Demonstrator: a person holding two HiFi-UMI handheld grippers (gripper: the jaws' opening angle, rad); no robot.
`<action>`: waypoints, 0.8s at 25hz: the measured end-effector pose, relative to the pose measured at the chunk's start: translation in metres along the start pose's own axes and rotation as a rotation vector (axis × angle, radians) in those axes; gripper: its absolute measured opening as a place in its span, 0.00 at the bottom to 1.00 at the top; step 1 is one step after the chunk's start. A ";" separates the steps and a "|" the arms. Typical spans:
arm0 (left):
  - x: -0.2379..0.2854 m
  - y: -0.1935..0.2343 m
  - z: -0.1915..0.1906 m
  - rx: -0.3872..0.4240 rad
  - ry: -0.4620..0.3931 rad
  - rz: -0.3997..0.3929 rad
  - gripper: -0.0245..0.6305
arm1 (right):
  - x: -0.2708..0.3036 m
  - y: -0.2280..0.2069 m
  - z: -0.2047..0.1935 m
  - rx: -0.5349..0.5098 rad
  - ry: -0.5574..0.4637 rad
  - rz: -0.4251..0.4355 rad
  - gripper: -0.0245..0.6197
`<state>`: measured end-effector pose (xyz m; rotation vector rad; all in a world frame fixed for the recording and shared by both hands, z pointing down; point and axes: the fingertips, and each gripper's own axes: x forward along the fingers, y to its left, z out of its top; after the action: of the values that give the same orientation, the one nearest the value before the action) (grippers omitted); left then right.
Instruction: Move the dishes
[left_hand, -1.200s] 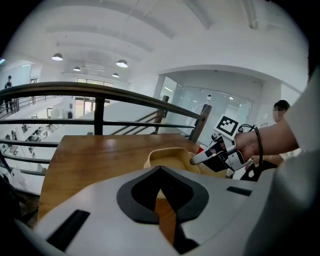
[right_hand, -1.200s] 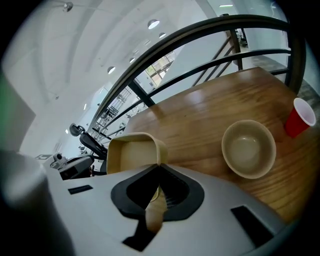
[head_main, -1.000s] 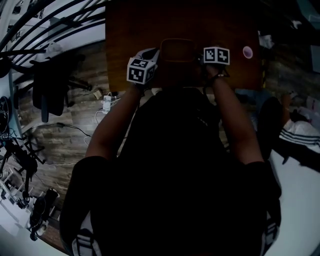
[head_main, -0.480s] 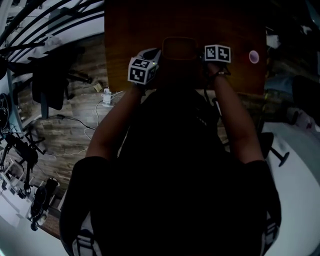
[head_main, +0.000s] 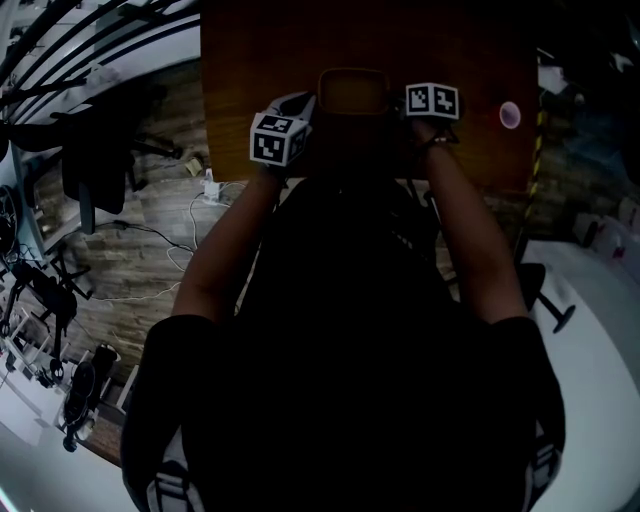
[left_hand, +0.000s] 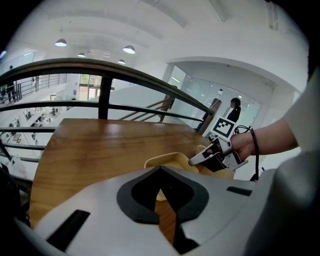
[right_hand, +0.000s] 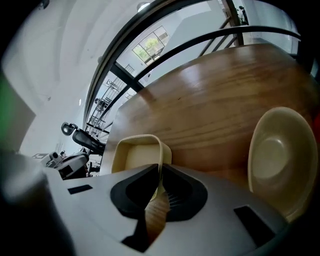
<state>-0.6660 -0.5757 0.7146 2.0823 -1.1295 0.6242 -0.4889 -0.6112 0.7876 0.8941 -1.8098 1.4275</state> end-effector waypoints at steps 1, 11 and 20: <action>0.000 0.001 0.000 -0.002 0.000 0.004 0.03 | 0.000 0.000 0.001 0.007 -0.001 0.008 0.07; -0.015 0.007 0.009 0.013 -0.026 -0.001 0.03 | -0.015 0.013 0.010 -0.053 -0.050 -0.023 0.08; -0.053 -0.014 0.037 0.083 -0.115 -0.056 0.03 | -0.058 0.074 0.019 -0.242 -0.190 -0.003 0.06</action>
<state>-0.6782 -0.5700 0.6494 2.2377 -1.1208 0.5389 -0.5204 -0.6104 0.6966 0.9295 -2.0682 1.1215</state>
